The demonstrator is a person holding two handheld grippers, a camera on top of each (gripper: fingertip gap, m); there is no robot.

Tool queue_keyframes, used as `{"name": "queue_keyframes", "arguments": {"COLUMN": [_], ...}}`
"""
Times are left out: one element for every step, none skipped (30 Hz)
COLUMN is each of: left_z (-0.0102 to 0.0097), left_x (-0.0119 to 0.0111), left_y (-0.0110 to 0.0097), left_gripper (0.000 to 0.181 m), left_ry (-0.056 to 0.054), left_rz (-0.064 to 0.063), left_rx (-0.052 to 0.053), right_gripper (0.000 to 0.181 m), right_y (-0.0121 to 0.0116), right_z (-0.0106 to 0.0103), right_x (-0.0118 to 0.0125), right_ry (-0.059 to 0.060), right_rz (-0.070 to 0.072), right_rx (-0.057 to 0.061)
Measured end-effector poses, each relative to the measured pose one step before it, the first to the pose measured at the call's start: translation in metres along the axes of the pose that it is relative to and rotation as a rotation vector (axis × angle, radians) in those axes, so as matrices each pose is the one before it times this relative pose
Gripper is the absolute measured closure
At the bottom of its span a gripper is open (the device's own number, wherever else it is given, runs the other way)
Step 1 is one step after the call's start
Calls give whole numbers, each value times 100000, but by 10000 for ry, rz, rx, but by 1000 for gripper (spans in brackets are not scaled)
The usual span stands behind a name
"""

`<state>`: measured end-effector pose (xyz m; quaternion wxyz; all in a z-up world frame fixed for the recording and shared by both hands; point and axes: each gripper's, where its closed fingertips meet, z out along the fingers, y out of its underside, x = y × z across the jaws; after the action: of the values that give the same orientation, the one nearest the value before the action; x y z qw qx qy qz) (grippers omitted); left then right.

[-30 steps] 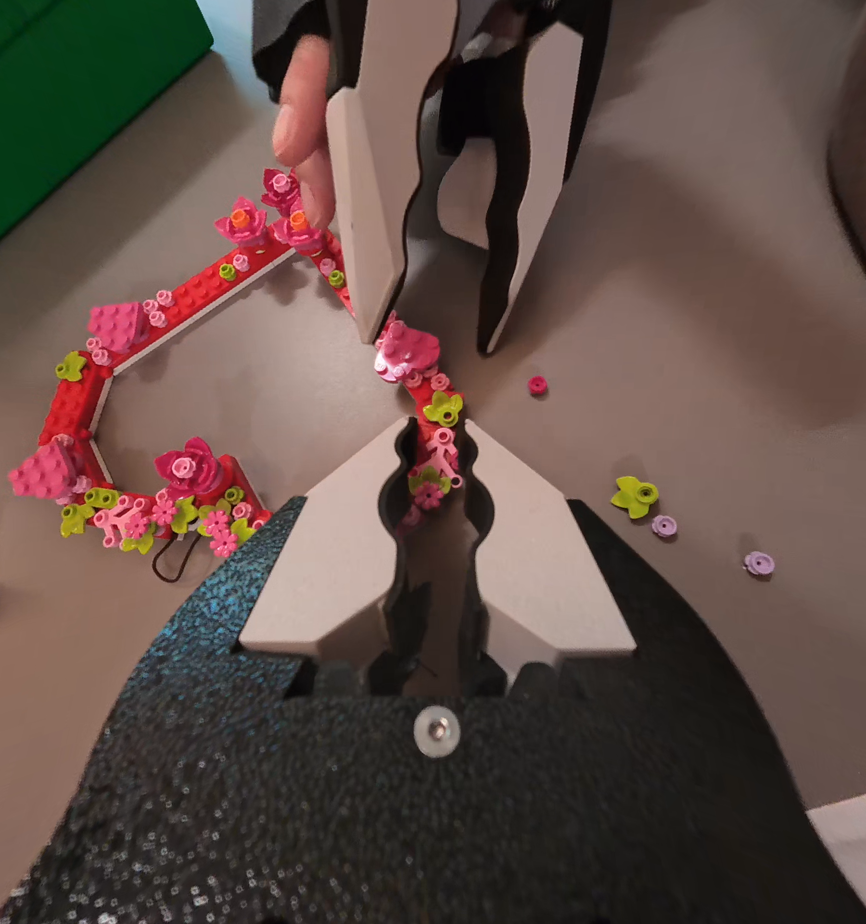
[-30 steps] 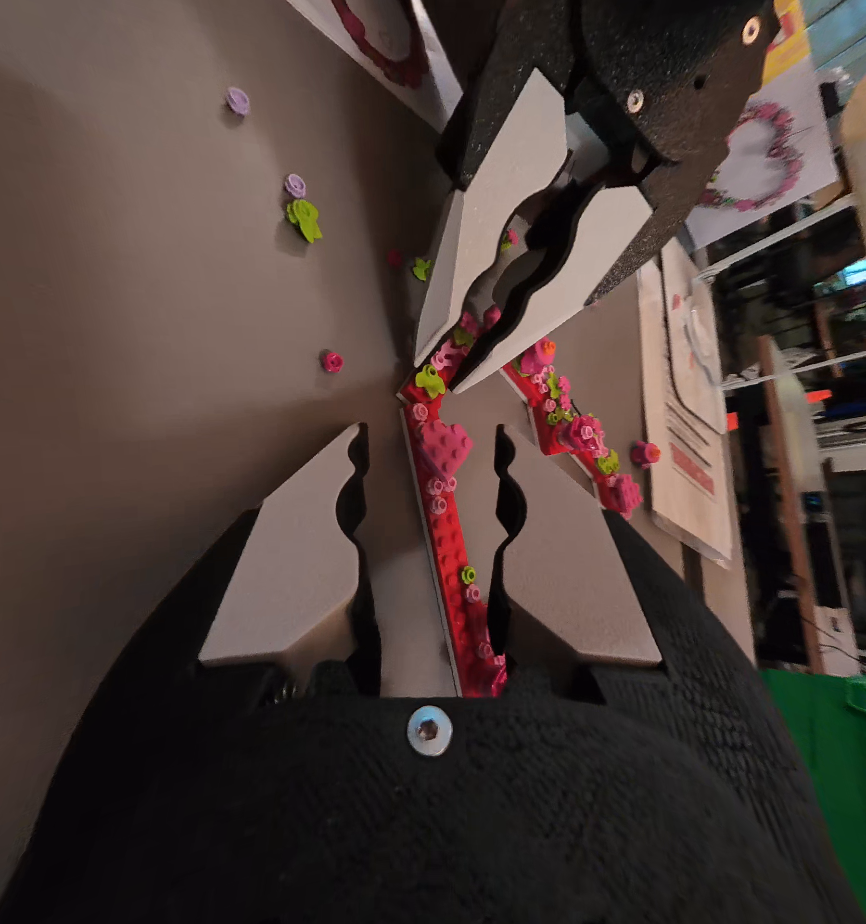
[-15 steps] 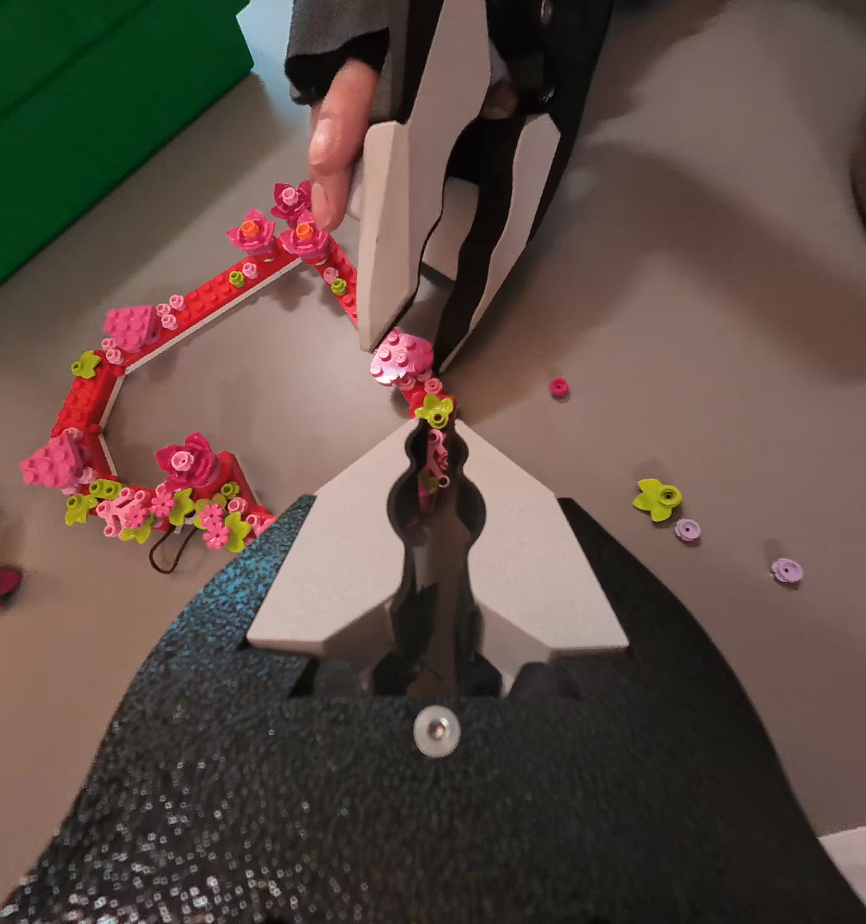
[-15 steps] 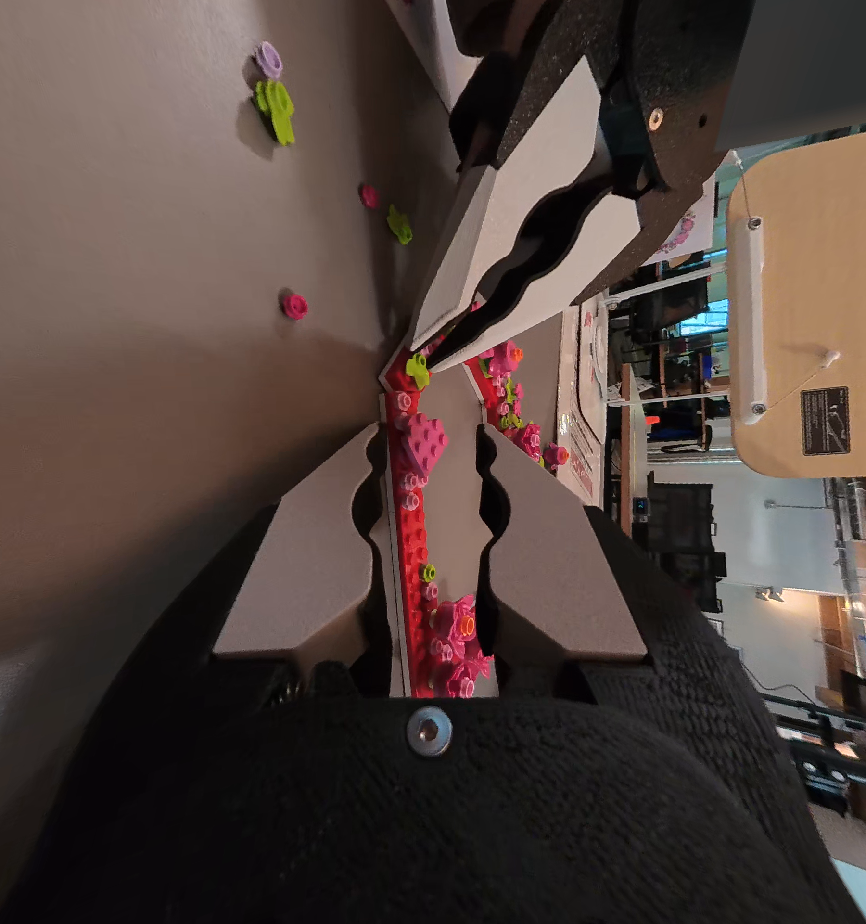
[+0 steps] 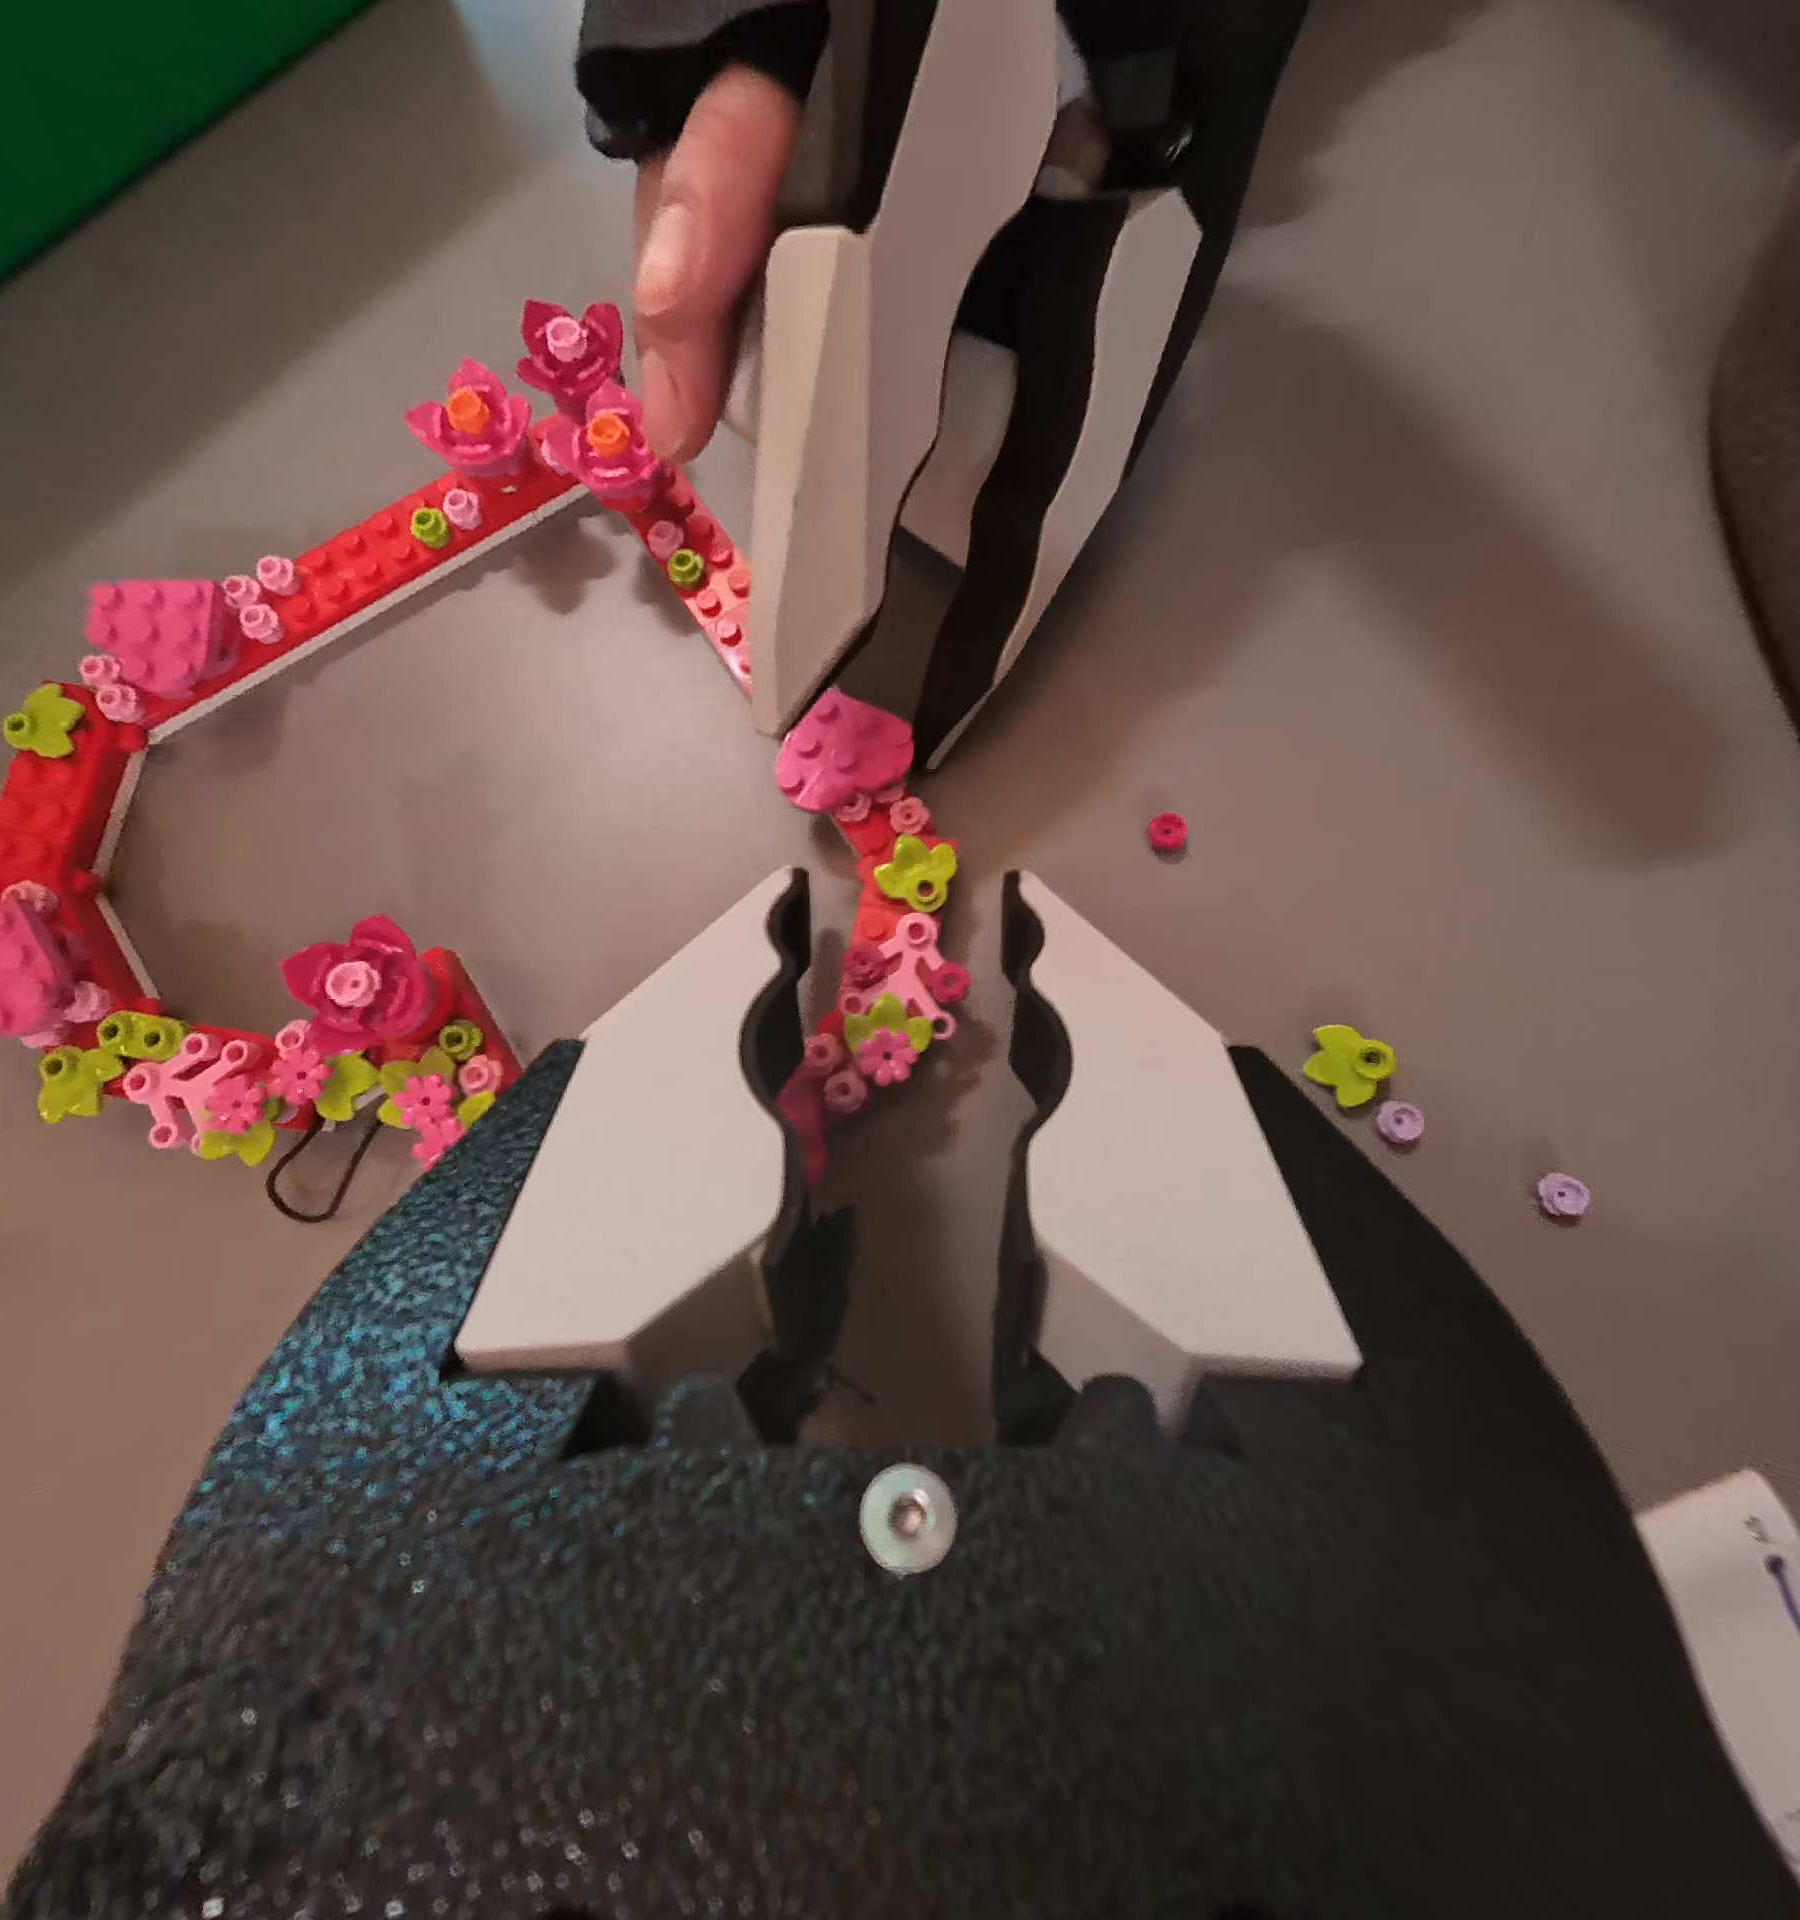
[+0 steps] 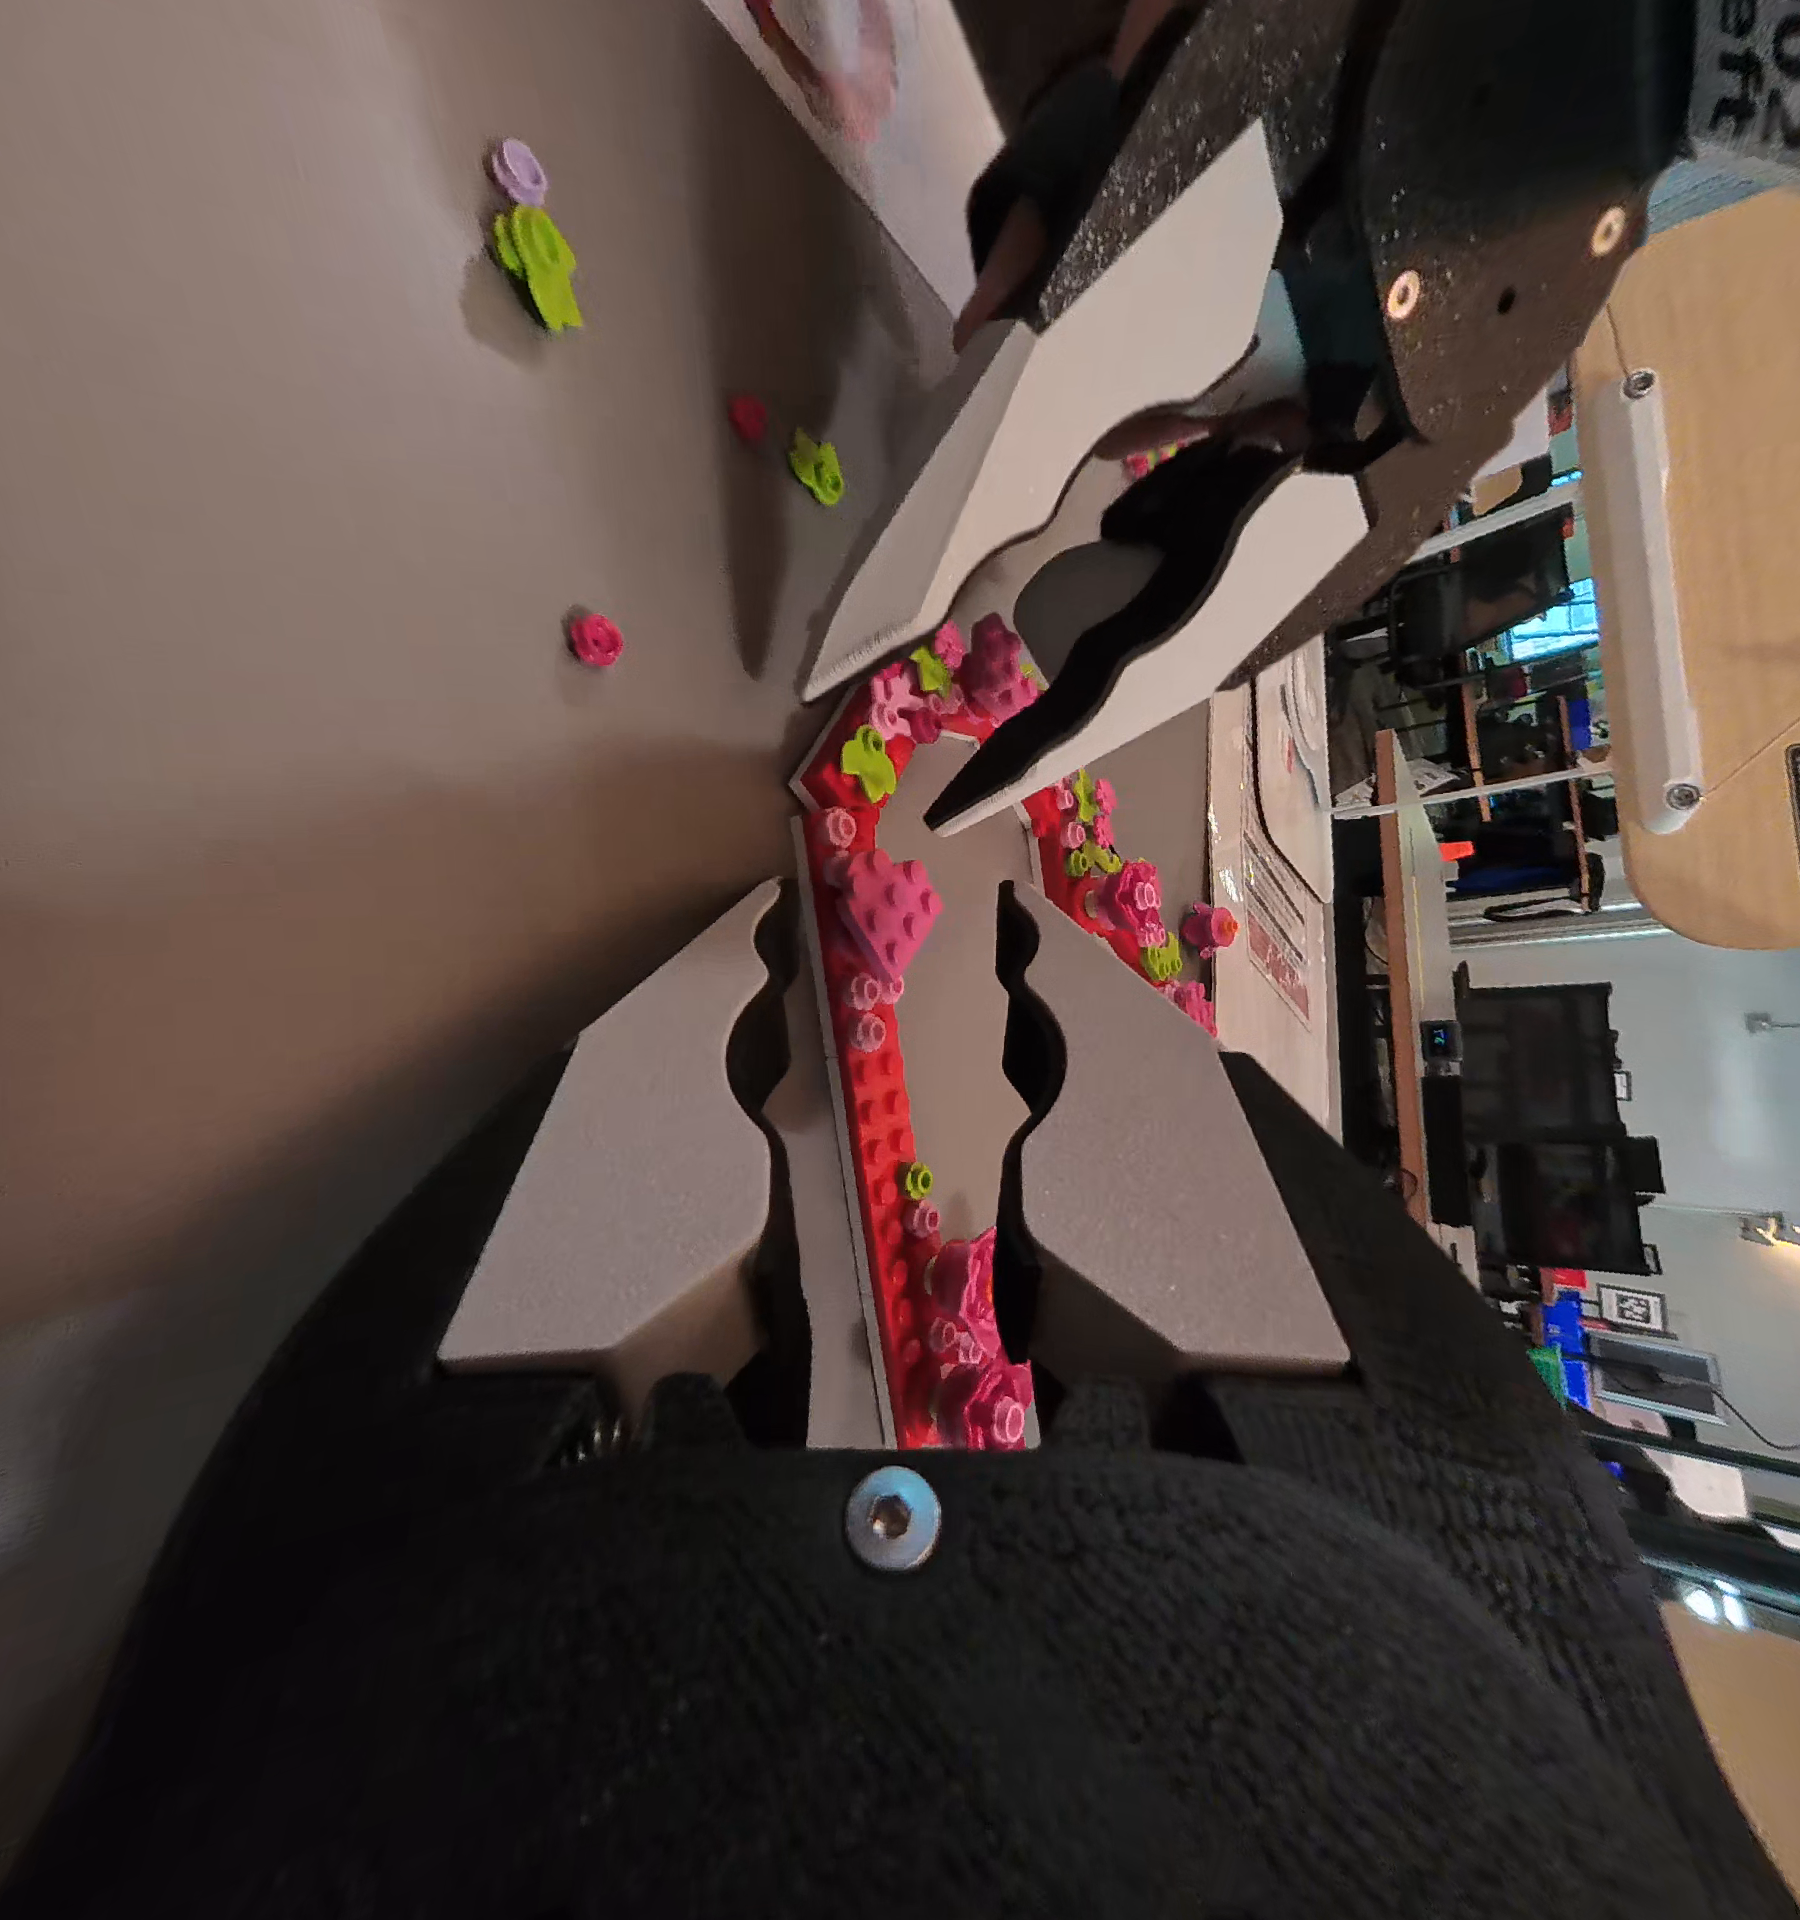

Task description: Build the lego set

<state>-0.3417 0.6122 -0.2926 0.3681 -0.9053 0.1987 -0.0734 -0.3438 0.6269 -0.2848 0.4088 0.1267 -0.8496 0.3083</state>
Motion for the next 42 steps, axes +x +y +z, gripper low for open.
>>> {"name": "queue_keyframes", "arguments": {"left_z": [-47, -29, 16, 38, 97, 138, 150, 70, 25, -1, -6, 5, -4, 1, -3, -5, 6, 23, 28, 26, 18, -2, -9, -12, -12, -2, -8, -11, -33, -46, -58, -96, -129, -123, -76, -52, -3, 8, 9, -11, -51, -78], "left_x": [-136, -74, -27, 26, 94, 12, 111, -12, -8, -2, 4, -2, -6, -2, -1, -20, -37, -44, -74, -64, -27, -34, -50, -61, -84, -107, -95, -76, -76, -69, -91, -159, -71, -16, -179, -170, -76, -22, 14, 43, 44, 60], "left_y": [104, 101, 145, 158, 180, 206, 172, 17, 63, 7, 6, 4, 0, -7, -1, -19, -22, -32, -65, -60, -42, -28, -23, -21, -46, -47, -55, -74, -81, -78, -107, -157, -246, -168, -124, -18, 32, 23, -33, -73, -78, -85], "left_gripper": [148, 151, 153, 156, 156, 157, 158, 158, 157, 157, 157, 158, 158, 157, 157, 158, 158, 158, 158, 158, 158, 158, 158, 158, 158, 158, 158, 158, 158, 158, 161, 164, 167, 170, 173, 172, 171, 167, 165, 163, 162, 160], "left_ry": [10, 38, 41, 43, 54, -13, 51, -24, -8, 10, 20, 16, 15, 12, 5, -8, -24, -32, -44, -39, -7, -3, -20, -26, -37, -48, -33, -25, -25, -16, -31, -74, -25, 7, -107, -105, -38, 4, 25, 32, 33, 37], "left_rz": [10, 27, 31, 53, 68, 58, 37, 15, 15, -16, -17, 2, 19, 20, 25, 37, 36, 44, 32, 27, 19, -2, 0, 9, 7, -8, -14, -7, -16, -21, -29, -34, 7, -7, -27, -12, -56, -73, -48, -20, -6, -10], "left_rx": [-168, -154, -169, -165, -172, -178, -149, -56, -64, -10, 6, 14, 10, 12, 11, 16, 28, 37, 56, 53, 38, 31, 38, 41, 57, 68, 66, 77, 80, 75, 93, 118, 187, 120, 90, 22, -12, -13, 21, 41, 43, 30], "right_gripper": [144, 144, 144, 145, 145, 145, 145, 145, 145, 145, 145, 145, 145, 146, 146, 145, 144, 142, 141, 140, 140, 140, 140, 140, 140, 140, 140, 140, 139, 139, 139, 140, 140, 141, 142, 142, 141, 140, 138, 138, 138, 138], "right_y": [-1, -10, 1, -2, 6, -4, 9, -1, 5, 23, 52, 59, 65, 58, 61, 59, 108, 124, 99, 88, 56, 32, 26, 12, 6, -18, -5, 10, 42, 79, 60, 79, 59, 36, 24, 35, 18, 31, 22, 174, 422, 585], "right_z": [2, 4, 4, 10, 6, 2, 1, 1, 13, 11, 35, 21, 33, 24, 13, -22, -39, -57, -64, -52, -41, -34, -34, -11, -6, -3, -11, -5, -3, 12, 8, 26, 25, 12, 7, 1, -34, -84, -145, -183, -192, -180], "right_x": [1, -14, -5, 5, 8, -10, 9, 10, 10, 6, 30, 49, 33, 37, 18, 41, 104, 96, 106, 95, 18, 8, 28, 1, -38, 0, 10, 10, 51, 52, 48, 50, 38, 4, -34, 5, -20, -39, 24, 80, 32, 86], "right_ry": [-16, -9, -3, 2, -1, -6, -1, 2, 1, 3, 3, 12, 6, -9, -51, -66, -30, -22, 6, 32, 24, 51, 80, 69, 29, 39, 20, 6, 25, 43, 42, 65, 62, 28, -17, -38, -90, -174, -257, -386, -570, -591], "right_rz": [48, 22, -9, -15, -4, 3, -5, -10, -14, -16, -15, -31, -44, -18, 28, 42, 24, 13, 15, 2, -26, -78, -111, -118, -100, -75, -34, 7, 2, -39, -65, -89, -106, -61, 49, 108, 129, 270, 499, 712, 807, 716], "right_rx": [13, 13, 8, -1, -1, 3, 2, 1, 3, -7, -26, -28, -32, -27, -28, -35, -48, -43, -26, -2, 8, 11, 1, 5, 9, 22, 18, 19, 3, -23, -8, -24, -21, -8, -3, -18, -4, 13, 47, -3, -166, -308]}}
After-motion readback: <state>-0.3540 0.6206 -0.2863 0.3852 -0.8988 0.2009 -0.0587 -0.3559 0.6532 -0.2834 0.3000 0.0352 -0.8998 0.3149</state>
